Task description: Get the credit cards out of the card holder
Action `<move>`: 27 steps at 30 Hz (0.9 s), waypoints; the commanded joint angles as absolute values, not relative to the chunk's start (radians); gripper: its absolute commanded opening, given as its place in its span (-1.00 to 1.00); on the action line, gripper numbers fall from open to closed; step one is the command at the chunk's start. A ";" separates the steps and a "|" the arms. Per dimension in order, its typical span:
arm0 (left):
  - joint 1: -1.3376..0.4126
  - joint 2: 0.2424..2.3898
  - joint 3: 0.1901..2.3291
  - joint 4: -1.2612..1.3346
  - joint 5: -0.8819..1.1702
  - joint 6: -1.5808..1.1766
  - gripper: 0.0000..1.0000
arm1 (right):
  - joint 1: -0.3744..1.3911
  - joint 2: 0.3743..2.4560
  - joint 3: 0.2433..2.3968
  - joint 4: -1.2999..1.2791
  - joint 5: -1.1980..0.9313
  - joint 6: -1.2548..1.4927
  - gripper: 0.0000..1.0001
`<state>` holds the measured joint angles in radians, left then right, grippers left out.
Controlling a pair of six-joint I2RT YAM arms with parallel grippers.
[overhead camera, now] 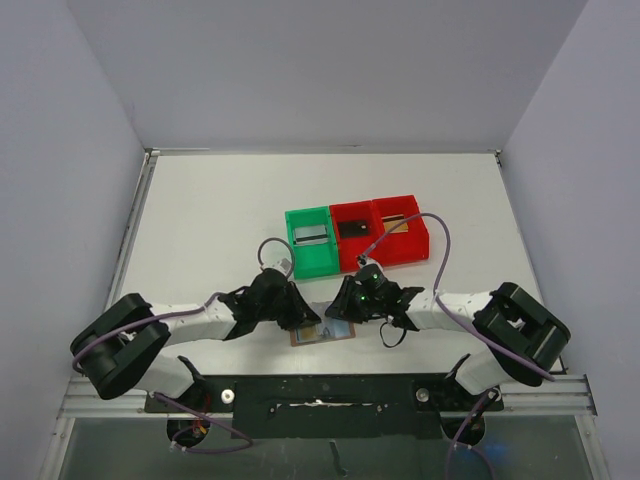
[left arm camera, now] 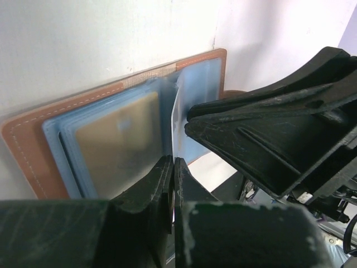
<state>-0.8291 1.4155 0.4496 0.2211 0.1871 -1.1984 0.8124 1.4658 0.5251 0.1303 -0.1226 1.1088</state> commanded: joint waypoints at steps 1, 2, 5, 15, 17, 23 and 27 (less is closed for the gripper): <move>-0.825 1.356 0.461 0.170 0.130 -1.187 -1.00 | 0.801 1.461 0.493 0.066 -0.089 1.097 -0.47; -0.824 1.343 0.460 0.154 0.121 -1.183 -1.00 | 0.797 1.456 0.492 0.061 -0.085 1.096 -0.48; -0.820 1.308 0.451 0.117 0.106 -1.174 -1.00 | 0.784 1.438 0.484 0.056 -0.080 1.091 -0.47; -0.815 1.235 0.448 0.094 0.113 -1.136 -1.00 | 0.772 1.350 0.477 0.103 -0.079 1.043 -0.36; -0.815 1.219 0.460 0.070 0.096 -1.128 -1.00 | 0.772 1.328 0.482 0.112 -0.078 1.027 -0.30; -0.812 1.133 0.483 0.016 0.039 -1.107 -1.00 | 0.776 1.287 0.536 0.068 -0.066 0.962 -0.26; -0.804 1.096 0.494 -0.019 0.028 -1.101 -1.00 | 0.786 1.290 0.551 0.079 -0.073 0.953 -0.25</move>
<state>-0.8143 1.1419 0.4419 0.0036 0.0662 -1.1309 0.7788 1.3144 0.5007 0.0608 -0.0895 0.9936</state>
